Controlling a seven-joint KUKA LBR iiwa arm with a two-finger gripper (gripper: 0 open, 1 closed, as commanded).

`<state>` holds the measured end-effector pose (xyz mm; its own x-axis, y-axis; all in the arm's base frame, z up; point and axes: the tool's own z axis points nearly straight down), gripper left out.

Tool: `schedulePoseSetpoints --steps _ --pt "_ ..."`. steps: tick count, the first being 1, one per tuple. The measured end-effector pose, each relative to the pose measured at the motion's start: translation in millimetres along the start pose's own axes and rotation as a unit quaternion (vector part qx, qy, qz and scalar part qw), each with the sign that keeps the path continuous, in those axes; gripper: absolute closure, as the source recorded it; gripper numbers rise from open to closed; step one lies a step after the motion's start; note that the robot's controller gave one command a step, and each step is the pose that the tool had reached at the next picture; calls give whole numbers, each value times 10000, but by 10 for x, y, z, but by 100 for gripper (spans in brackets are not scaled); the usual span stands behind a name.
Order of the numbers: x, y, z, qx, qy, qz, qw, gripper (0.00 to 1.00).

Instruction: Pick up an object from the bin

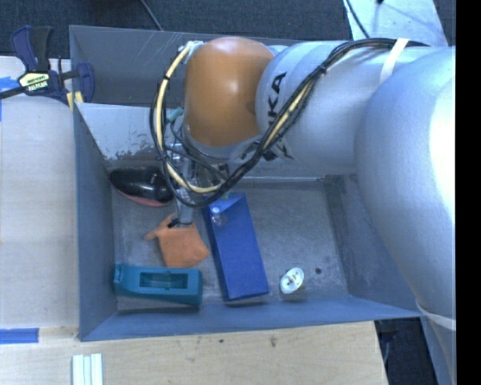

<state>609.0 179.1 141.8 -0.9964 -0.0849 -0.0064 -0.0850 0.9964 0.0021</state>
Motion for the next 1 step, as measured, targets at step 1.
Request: schedulePoseSetpoints --steps 1 --pt "50 -67 418 52 22 87 9999 0"
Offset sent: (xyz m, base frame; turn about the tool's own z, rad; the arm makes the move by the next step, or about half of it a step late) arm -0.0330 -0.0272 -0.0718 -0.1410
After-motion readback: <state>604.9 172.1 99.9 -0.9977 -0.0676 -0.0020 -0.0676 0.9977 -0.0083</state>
